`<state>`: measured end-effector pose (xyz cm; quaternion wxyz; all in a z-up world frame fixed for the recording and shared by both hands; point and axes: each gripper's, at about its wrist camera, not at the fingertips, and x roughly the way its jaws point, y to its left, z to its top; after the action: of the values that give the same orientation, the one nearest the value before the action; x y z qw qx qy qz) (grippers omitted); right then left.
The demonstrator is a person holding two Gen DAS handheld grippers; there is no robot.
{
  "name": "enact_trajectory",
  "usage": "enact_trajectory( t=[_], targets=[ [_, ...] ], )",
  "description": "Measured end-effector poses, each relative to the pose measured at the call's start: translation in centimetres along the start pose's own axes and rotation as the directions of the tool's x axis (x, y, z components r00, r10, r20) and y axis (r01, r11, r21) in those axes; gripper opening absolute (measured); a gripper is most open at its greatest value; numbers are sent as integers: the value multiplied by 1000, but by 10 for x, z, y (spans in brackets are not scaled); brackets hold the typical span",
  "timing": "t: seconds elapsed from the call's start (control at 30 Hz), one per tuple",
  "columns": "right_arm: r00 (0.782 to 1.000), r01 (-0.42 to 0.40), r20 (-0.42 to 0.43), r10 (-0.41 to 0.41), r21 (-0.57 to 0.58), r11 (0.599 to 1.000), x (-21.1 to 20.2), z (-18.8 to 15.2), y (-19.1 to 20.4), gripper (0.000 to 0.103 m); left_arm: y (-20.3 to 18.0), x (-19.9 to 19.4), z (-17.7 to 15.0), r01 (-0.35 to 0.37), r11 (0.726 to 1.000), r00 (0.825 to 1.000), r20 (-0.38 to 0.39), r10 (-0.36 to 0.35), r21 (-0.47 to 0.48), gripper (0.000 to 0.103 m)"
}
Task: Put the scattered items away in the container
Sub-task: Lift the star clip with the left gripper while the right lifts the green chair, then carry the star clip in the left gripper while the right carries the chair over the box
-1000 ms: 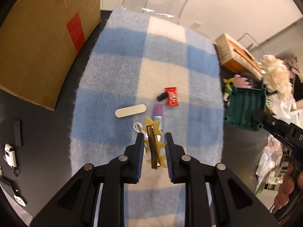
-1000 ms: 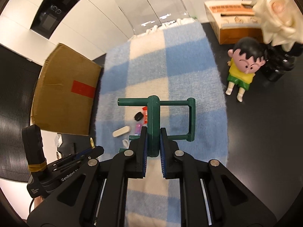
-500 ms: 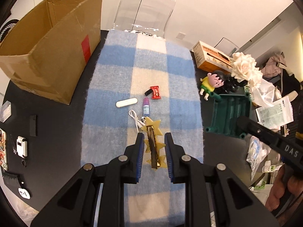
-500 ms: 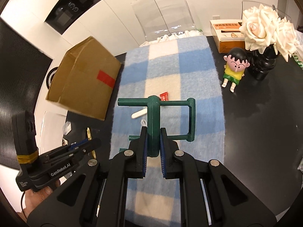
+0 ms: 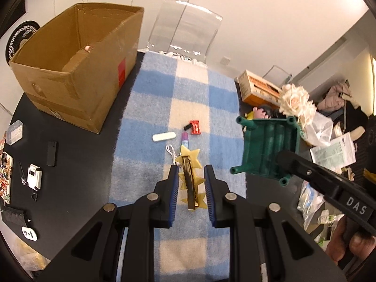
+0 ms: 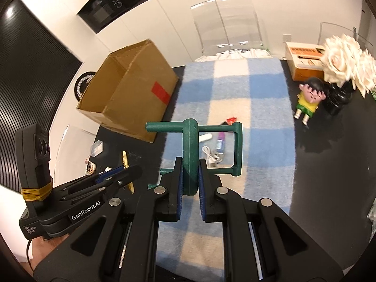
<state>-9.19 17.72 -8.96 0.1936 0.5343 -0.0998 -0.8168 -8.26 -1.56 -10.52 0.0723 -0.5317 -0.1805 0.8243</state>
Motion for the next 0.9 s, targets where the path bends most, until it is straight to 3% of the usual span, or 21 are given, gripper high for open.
enact_trajectory(
  t=[0.43, 0.9],
  targets=[
    [999, -54, -9, 53, -162, 985, 22, 42, 79, 12, 52, -34, 30, -17, 995, 997, 78, 25, -103, 21],
    [991, -130, -25, 128, -241, 962, 59, 96, 146, 12, 113, -51, 87, -54, 981, 985, 149, 82, -185, 21]
  ],
)
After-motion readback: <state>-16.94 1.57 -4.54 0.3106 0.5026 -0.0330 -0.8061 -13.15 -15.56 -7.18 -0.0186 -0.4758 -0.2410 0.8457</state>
